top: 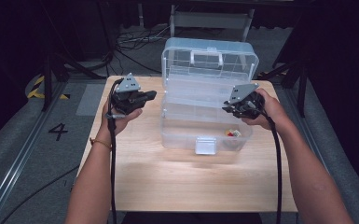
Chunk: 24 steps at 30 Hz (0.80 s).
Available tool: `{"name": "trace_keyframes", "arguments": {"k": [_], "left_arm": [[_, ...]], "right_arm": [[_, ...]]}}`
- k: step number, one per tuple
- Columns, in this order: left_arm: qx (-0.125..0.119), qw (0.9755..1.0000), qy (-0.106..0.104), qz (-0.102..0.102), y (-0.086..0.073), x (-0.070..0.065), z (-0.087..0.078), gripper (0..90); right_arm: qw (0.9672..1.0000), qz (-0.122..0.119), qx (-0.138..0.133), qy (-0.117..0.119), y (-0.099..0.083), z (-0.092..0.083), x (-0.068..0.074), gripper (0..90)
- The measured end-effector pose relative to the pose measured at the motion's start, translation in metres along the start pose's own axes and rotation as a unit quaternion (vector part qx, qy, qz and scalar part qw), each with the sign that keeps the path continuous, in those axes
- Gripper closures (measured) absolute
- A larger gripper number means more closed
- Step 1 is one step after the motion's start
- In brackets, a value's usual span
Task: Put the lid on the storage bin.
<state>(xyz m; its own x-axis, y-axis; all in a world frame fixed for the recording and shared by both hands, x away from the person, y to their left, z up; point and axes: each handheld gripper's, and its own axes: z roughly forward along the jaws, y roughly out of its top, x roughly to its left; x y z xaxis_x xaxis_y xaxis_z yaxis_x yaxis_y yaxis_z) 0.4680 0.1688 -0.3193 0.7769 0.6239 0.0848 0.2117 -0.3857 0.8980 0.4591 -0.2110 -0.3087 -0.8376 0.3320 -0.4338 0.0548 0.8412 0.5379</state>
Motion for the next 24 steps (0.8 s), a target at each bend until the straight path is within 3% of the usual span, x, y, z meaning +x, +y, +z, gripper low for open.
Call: {"name": "trace_keyframes", "arguments": {"k": [8, 10, 14, 24], "left_arm": [[-0.011, 0.9997, -0.019, -0.010, 0.014, 0.010, 0.026, 90.0], [-0.023, 0.9989, -0.035, -0.022, 0.016, 0.013, 0.032, 90.0], [-0.022, 0.9985, -0.038, -0.031, 0.019, 0.014, 0.044, 90.0], [-0.018, 0.9987, -0.018, -0.044, 0.023, 0.018, 0.057, 90.0]], "right_arm": [[1.0000, 0.002, -0.002, -0.002, -0.001, 0.000, 0.002, 78.5], [1.0000, 0.005, -0.001, -0.002, -0.001, 0.000, 0.003, 78.1], [1.0000, 0.002, 0.001, -0.003, -0.001, 0.000, 0.005, 77.8], [1.0000, 0.003, 0.001, -0.001, -0.003, -0.001, 0.009, 77.5]]}}
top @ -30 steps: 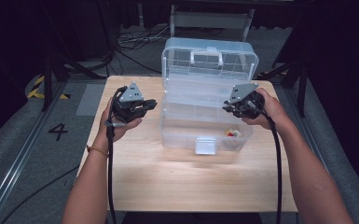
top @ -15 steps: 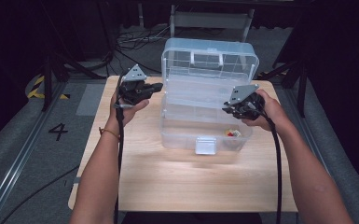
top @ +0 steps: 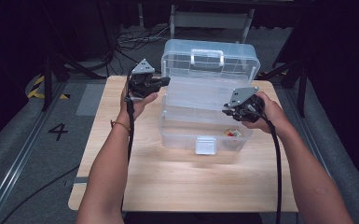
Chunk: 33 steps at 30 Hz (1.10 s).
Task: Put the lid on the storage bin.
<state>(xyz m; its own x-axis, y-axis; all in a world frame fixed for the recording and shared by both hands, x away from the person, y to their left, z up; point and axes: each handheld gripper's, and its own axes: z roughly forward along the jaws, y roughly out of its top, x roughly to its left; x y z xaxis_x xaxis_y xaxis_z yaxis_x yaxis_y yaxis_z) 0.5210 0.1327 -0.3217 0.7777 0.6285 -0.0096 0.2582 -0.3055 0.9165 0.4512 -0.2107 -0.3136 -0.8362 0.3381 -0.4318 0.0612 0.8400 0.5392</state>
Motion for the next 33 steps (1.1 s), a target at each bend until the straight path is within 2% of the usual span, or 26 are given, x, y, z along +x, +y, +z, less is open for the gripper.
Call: {"name": "trace_keyframes", "arguments": {"k": [2, 6, 10, 18, 22, 25, 30, 33], "left_arm": [[0.000, 1.0000, 0.003, -0.003, 0.000, 0.002, 0.000, 90.0], [-0.016, 0.9998, 0.003, -0.012, 0.002, 0.006, -0.004, 90.0], [-0.017, 0.9997, 0.013, -0.010, 0.006, 0.005, -0.005, 90.0], [-0.023, 0.9996, 0.012, -0.008, 0.010, 0.004, -0.008, 90.0], [-0.034, 0.9992, 0.013, -0.015, 0.009, 0.005, -0.013, 90.0], [-0.029, 0.9995, 0.010, -0.009, 0.010, 0.004, -0.014, 90.0], [-0.036, 0.9993, 0.003, -0.004, 0.011, 0.001, -0.019, 90.0], [-0.031, 0.9995, 0.004, -0.002, 0.009, 0.001, -0.022, 90.0]], "right_arm": [[1.0000, -0.001, 0.000, -0.001, 0.000, 0.000, 0.001, 77.3], [1.0000, -0.004, 0.003, 0.000, -0.002, -0.001, 0.003, 76.7], [1.0000, -0.004, -0.001, -0.006, -0.002, 0.000, 0.005, 75.6], [1.0000, -0.001, -0.005, -0.006, -0.006, 0.000, 0.009, 75.5], [1.0000, -0.003, -0.005, -0.004, -0.007, 0.000, 0.012, 75.4], [1.0000, -0.007, -0.006, -0.003, -0.009, 0.000, 0.014, 75.5], [0.9999, -0.004, -0.007, -0.009, -0.011, 0.000, 0.016, 74.7], [0.9999, 0.006, -0.006, -0.010, -0.017, -0.003, 0.016, 73.9]]}}
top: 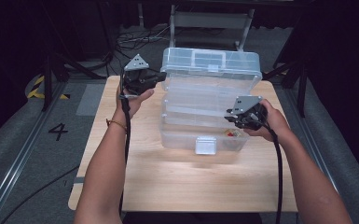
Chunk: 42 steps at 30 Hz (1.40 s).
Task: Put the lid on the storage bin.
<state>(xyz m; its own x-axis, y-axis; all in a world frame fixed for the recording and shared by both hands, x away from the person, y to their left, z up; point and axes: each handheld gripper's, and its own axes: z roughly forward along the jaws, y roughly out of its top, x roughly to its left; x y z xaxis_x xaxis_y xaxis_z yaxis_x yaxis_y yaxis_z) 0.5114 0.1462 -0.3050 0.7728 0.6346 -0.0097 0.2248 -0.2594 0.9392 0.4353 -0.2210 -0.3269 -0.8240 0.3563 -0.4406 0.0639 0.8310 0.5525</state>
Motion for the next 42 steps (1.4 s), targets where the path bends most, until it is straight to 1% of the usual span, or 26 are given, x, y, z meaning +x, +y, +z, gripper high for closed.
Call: {"name": "trace_keyframes", "arguments": {"k": [4, 9, 12, 14, 16, 17, 18, 19, 20, 21, 23, 26, 29, 31, 32, 33, 35, 37, 38, 41, 42], "left_arm": [[0.003, 1.0000, -0.002, 0.002, -0.003, -0.001, -0.004, 90.0], [0.013, 0.9998, -0.001, 0.012, -0.005, -0.004, -0.005, 90.0], [0.017, 0.9997, -0.005, 0.016, -0.004, -0.006, -0.006, 90.0], [0.019, 0.9996, -0.002, 0.022, -0.004, -0.007, -0.007, 90.0], [0.022, 0.9995, -0.005, 0.024, -0.005, -0.009, -0.008, 90.0], [0.023, 0.9993, -0.005, 0.029, -0.006, -0.010, -0.009, 90.0], [0.024, 0.9994, -0.010, 0.025, -0.006, -0.011, -0.009, 90.0], [0.028, 0.9991, -0.012, 0.029, -0.007, -0.011, -0.009, 90.0], [0.032, 0.9989, -0.010, 0.033, -0.007, -0.013, -0.008, 90.0], [0.034, 0.9987, -0.009, 0.036, -0.007, -0.014, -0.009, 90.0], [0.029, 0.9988, -0.012, 0.036, -0.009, -0.016, -0.010, 90.0], [0.029, 0.9987, -0.014, 0.039, -0.012, -0.020, -0.010, 90.0], [0.031, 0.9984, -0.011, 0.046, -0.016, -0.024, -0.012, 90.0], [0.031, 0.9982, -0.010, 0.049, -0.017, -0.026, -0.014, 90.0], [0.033, 0.9983, -0.013, 0.046, -0.019, -0.027, -0.015, 90.0], [0.033, 0.9982, -0.011, 0.050, -0.020, -0.028, -0.016, 90.0], [0.032, 0.9982, -0.013, 0.048, -0.023, -0.030, -0.018, 90.0], [0.032, 0.9981, -0.013, 0.050, -0.025, -0.031, -0.019, 90.0], [0.032, 0.9983, -0.015, 0.047, -0.027, -0.033, -0.019, 90.0], [0.034, 0.9980, -0.011, 0.052, -0.030, -0.035, -0.021, 90.0], [0.034, 0.9981, -0.013, 0.049, -0.032, -0.036, -0.022, 90.0]], "right_arm": [[1.0000, 0.009, -0.001, 0.000, -0.006, -0.005, -0.002, 74.7], [0.9997, 0.021, -0.009, -0.002, -0.015, -0.016, -0.004, 77.6], [0.9996, 0.026, -0.011, -0.006, -0.021, -0.020, -0.004, 77.7], [0.9994, 0.029, -0.013, -0.012, -0.024, -0.023, -0.004, 77.8], [0.9992, 0.036, -0.015, -0.012, -0.028, -0.025, -0.005, 77.8], [0.9990, 0.039, -0.017, -0.015, -0.030, -0.027, -0.005, 78.0], [0.9986, 0.046, -0.021, -0.013, -0.033, -0.028, -0.005, 78.1], [0.9985, 0.048, -0.024, -0.013, -0.035, -0.029, -0.006, 78.1], [0.9980, 0.057, -0.027, -0.011, -0.036, -0.029, -0.006, 78.5], [0.9977, 0.060, -0.031, -0.006, -0.038, -0.030, -0.006, 78.8], [0.9968, 0.070, -0.039, -0.009, -0.041, -0.032, -0.005, 79.8], [0.9967, 0.070, -0.038, -0.014, -0.043, -0.034, -0.002, 80.7], [0.9966, 0.071, -0.039, -0.016, -0.046, -0.037, 0.000, 80.5], [0.9960, 0.076, -0.044, -0.021, -0.049, -0.039, 0.002, 81.6], [0.9956, 0.078, -0.047, -0.022, -0.050, -0.040, 0.002, 82.4], [0.9952, 0.081, -0.049, -0.025, -0.052, -0.041, 0.003, 82.8], [0.9943, 0.089, -0.055, -0.023, -0.056, -0.042, 0.004, 82.9], [0.9938, 0.092, -0.056, -0.026, -0.059, -0.042, 0.005, 82.9], [0.9937, 0.094, -0.057, -0.024, -0.060, -0.042, 0.005, 82.9], [0.9926, 0.100, -0.062, -0.031, -0.064, -0.045, 0.007, 83.8], [0.9920, 0.103, -0.063, -0.035, -0.065, -0.046, 0.008, 83.9]]}}
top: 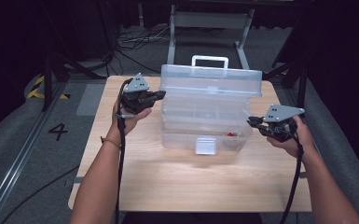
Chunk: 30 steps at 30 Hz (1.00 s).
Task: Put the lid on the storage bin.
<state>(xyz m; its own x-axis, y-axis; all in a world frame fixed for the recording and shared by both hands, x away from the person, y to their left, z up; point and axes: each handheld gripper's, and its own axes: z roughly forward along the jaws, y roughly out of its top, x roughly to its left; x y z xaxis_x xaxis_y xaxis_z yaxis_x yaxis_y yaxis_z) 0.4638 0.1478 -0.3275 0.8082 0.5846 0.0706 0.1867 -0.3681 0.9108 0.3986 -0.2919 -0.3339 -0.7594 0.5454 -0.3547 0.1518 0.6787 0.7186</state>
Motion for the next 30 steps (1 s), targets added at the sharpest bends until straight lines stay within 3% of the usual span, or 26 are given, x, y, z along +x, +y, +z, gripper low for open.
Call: {"name": "trace_keyframes", "arguments": {"k": [15, 25, 30], "left_arm": [[0.027, 0.9994, 0.000, 0.020, -0.016, -0.017, -0.005, 90.0], [0.030, 0.9992, -0.006, 0.024, -0.024, -0.025, -0.008, 90.0], [0.045, 0.9985, -0.007, 0.031, -0.030, -0.030, -0.009, 90.0]], "right_arm": [[0.9995, 0.025, 0.019, -0.001, -0.025, -0.001, 0.002, 82.8], [0.9989, 0.040, 0.022, 0.000, -0.037, -0.002, 0.003, 81.7], [0.9987, 0.046, 0.021, 0.002, -0.042, -0.001, 0.004, 81.3]]}}
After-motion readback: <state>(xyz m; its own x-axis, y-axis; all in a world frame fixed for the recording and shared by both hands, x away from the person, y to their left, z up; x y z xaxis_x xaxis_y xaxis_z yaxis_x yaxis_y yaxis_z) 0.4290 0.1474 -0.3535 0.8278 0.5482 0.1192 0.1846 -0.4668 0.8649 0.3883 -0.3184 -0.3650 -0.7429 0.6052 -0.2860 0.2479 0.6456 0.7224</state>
